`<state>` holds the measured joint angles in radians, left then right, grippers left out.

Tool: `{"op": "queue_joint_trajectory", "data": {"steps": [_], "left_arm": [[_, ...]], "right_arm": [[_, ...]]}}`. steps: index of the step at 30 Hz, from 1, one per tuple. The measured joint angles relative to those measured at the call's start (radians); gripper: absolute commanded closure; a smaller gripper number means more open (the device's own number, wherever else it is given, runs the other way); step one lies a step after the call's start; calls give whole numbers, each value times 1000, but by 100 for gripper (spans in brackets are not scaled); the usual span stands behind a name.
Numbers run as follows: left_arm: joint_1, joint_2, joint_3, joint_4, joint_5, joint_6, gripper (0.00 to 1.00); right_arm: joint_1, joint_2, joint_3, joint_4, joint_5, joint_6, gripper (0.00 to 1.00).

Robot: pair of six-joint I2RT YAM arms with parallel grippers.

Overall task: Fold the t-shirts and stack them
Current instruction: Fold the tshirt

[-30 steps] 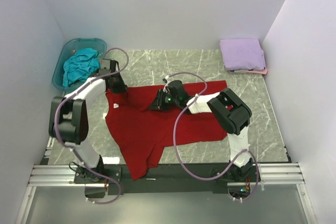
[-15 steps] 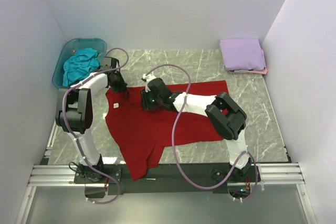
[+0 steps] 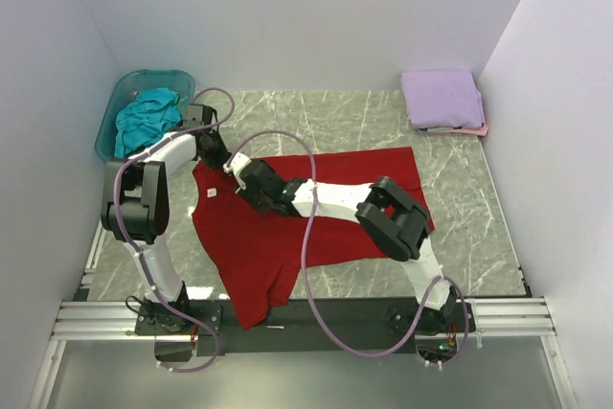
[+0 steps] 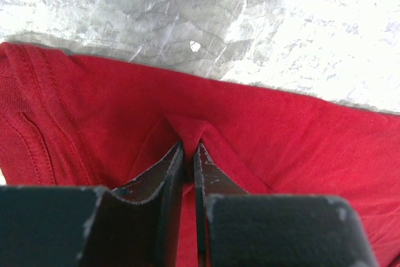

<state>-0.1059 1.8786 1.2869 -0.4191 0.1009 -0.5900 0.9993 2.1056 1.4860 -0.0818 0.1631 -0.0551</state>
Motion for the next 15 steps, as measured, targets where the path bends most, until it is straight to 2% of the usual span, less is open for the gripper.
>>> {"op": "queue_joint_trajectory", "data": {"steps": [10,13,15], "left_arm": [[0,0,0,-9,0,2,83],[0,0,0,-10,0,3,83],[0,0,0,-10,0,3,83]], "right_arm": [[4,71,35,-31,75,-86,62],[5,76,38,-27,92,-95,67],[5,76,38,-28,103,-102,76]]}}
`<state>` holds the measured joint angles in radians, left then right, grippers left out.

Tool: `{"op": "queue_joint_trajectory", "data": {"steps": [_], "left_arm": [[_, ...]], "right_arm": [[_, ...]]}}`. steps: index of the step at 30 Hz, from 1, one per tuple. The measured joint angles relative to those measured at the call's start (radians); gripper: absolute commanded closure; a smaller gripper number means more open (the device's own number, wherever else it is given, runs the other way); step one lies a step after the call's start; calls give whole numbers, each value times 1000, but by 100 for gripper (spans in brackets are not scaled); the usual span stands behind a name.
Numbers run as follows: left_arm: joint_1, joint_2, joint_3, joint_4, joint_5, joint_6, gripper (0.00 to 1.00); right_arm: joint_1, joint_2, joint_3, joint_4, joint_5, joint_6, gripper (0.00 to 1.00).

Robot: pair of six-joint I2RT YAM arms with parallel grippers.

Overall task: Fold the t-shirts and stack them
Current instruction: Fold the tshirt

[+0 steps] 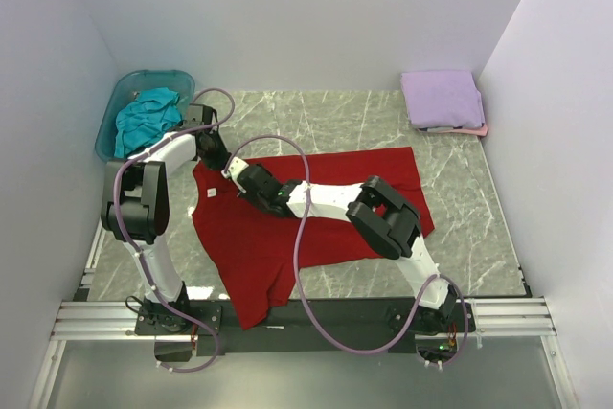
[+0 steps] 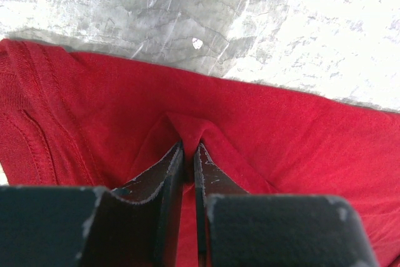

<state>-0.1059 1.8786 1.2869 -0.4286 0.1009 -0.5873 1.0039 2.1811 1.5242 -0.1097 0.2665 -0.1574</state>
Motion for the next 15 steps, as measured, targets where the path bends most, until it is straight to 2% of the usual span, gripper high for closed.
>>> {"op": "queue_joint_trajectory", "data": {"steps": [5,10,15], "left_arm": [[0,0,0,-3,0,0,83],[0,-3,0,-16,-2,0,84],[0,-59,-3,-75,-3,-2,77]], "right_arm": [[0,0,0,0,3,-10,99],[0,-13,-2,-24,-30,-11,100],[0,-89,-35,-74,-99,-13,100]]}}
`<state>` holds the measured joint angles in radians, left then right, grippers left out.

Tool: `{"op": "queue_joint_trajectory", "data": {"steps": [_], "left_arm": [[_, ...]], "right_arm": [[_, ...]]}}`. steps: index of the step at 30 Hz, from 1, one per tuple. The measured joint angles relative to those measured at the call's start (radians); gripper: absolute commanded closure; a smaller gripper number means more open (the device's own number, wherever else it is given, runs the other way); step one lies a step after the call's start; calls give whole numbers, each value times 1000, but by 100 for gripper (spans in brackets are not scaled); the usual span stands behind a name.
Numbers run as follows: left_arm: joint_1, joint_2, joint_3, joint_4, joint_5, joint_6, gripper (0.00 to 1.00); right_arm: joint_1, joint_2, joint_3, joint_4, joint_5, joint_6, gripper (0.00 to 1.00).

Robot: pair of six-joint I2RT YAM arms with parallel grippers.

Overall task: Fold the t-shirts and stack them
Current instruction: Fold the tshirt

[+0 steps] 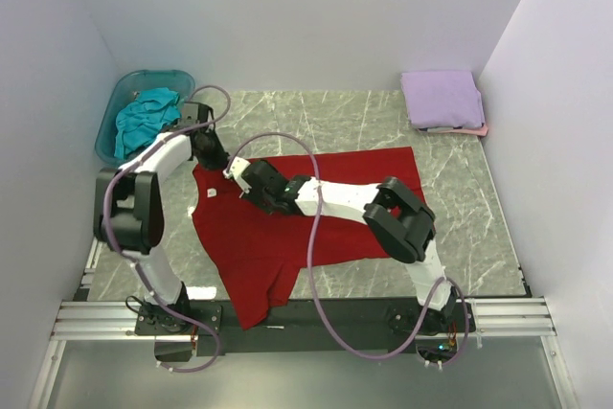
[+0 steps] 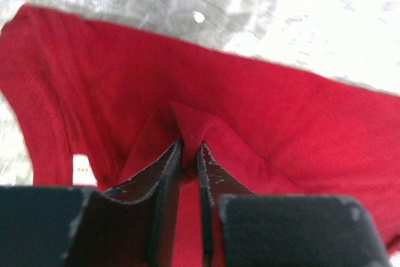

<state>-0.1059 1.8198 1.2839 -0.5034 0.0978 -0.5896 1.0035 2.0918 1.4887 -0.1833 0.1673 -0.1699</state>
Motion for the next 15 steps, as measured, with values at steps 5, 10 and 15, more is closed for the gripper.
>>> {"op": "queue_joint_trajectory", "data": {"steps": [5,10,15], "left_arm": [[0,-160,-74,-14,29,-13,78],[0,-303,-211,-36,56,-37,86],[0,-402,-348,-79,56,-61,73]], "right_arm": [[0,-72,-5,-61,-76,1,100],[0,-105,-33,-94,-135,0,100],[-3,-105,-60,-134,-196,-5,100]]}}
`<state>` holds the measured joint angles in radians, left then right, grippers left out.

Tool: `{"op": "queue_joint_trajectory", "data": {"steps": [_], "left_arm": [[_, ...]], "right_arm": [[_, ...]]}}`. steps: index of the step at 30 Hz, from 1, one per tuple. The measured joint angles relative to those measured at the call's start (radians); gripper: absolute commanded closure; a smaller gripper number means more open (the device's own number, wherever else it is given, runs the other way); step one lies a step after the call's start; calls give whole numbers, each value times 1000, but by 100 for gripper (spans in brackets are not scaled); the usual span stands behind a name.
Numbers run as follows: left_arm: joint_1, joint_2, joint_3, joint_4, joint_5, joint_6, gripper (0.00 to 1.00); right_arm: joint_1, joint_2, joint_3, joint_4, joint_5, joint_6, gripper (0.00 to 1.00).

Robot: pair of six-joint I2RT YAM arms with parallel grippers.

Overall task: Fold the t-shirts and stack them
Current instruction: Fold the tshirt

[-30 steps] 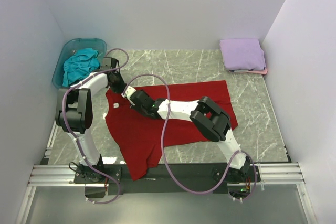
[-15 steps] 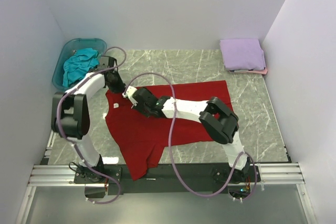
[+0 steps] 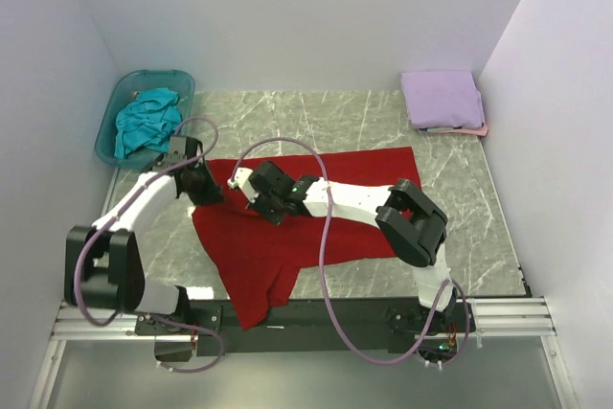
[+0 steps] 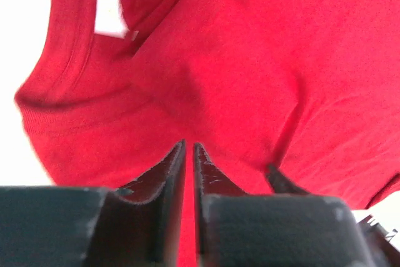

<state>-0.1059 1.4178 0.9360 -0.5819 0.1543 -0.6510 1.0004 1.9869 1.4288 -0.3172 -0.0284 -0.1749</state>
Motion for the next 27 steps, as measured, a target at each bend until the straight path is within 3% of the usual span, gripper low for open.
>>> {"op": "queue_joint_trajectory", "data": {"steps": [3,5,15,27], "left_arm": [[0,-70,-63,-12,-21,-22,57],[0,-118,-100,-6,-50,-31,53],[0,-64,-127,109,-160,14,50],[0,95,-129,280,-128,132,36]], "right_arm": [[-5,0,-15,-1,-43,-2,100],[-11,0,-26,2,-68,-1,100],[-27,0,-42,17,-128,3,100],[-31,0,-43,38,-150,11,100]]}}
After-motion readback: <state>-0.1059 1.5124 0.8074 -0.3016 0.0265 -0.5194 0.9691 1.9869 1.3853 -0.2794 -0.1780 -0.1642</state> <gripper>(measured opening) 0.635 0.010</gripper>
